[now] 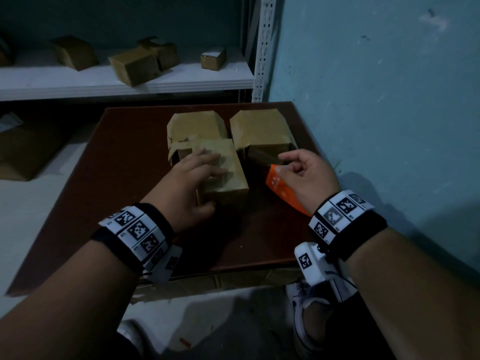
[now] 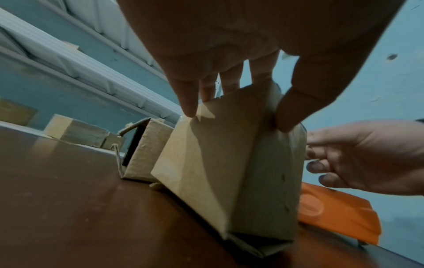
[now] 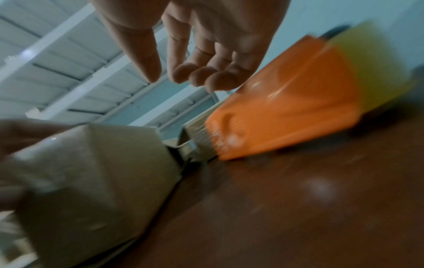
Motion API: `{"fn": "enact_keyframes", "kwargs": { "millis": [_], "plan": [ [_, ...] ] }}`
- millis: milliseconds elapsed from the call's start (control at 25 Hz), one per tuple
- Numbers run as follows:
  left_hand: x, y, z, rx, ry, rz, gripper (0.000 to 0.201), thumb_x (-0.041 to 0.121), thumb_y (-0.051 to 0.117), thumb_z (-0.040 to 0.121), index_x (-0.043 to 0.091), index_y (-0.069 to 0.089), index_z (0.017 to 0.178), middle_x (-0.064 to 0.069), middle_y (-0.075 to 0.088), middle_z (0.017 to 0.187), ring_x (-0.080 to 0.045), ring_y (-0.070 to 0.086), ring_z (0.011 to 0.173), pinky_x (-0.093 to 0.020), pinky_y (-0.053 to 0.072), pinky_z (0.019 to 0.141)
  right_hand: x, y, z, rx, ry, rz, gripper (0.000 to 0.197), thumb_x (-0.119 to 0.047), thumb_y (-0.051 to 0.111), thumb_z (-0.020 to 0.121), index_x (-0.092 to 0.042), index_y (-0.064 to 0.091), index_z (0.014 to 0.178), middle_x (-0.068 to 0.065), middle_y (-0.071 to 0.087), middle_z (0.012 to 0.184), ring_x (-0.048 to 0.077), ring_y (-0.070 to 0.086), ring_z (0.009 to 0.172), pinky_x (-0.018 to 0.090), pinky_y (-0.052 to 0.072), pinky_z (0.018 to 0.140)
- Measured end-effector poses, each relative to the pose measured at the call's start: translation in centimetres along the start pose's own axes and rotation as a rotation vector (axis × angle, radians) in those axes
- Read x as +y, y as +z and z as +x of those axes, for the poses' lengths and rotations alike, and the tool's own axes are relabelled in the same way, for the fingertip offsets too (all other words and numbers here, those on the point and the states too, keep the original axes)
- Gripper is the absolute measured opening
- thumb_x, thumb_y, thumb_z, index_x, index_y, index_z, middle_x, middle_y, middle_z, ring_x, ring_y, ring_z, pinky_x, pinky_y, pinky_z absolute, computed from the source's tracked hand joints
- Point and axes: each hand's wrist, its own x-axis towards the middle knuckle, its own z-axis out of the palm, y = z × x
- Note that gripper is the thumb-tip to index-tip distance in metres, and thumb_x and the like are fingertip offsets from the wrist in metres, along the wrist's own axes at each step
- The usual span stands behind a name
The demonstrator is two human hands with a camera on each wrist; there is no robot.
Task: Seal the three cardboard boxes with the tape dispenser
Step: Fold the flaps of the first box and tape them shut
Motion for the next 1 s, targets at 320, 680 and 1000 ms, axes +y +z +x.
{"fn": "enact_keyframes", "kwargs": {
  "millis": [320,680,1000],
  "plan": [
    [0.3,-0.3,0.1,0.044,-0.007,0.032,0.085,0.036,0.09,0.073,0.025,0.051,0.149,0.005,0.04,0.164,-0.015,0.021,0.159,-0.048,0.026,0.127,2.5,-1.0,1.2,-0.128,0.157,-0.586,0.076,-0.059,0.08,0.08,-0.039,0.05,0.146,0.007,0.054,0.132,0.029,0.061,0.117,0.049,0.053,0.103],
    [0.1,-0.4,-0.2,0.064,-0.008,0.045,0.076,0.036,0.091,0.074,0.025,0.058,0.143,0.004,0.042,0.162,-0.016,0.025,0.157,-0.047,0.03,0.125,2.2,-1.1,0.7,-0.268,0.121,-0.807,0.075,-0.051,0.068,0.095,-0.032,0.031,0.156,0.009,0.064,0.13,0.033,0.065,0.114,0.049,0.055,0.097],
    [0.3,-0.3,0.1,0.061,0.037,0.079,0.077,0.045,0.085,0.078,0.027,0.054,0.147,0.004,0.043,0.162,-0.021,0.028,0.157,-0.056,0.035,0.122,-0.6,-3.0,0.3,-0.064,0.028,-0.463,0.063,-0.04,0.065,0.096,-0.04,0.041,0.154,-0.001,0.066,0.136,0.028,0.066,0.117,0.047,0.054,0.101]
  ]
}}
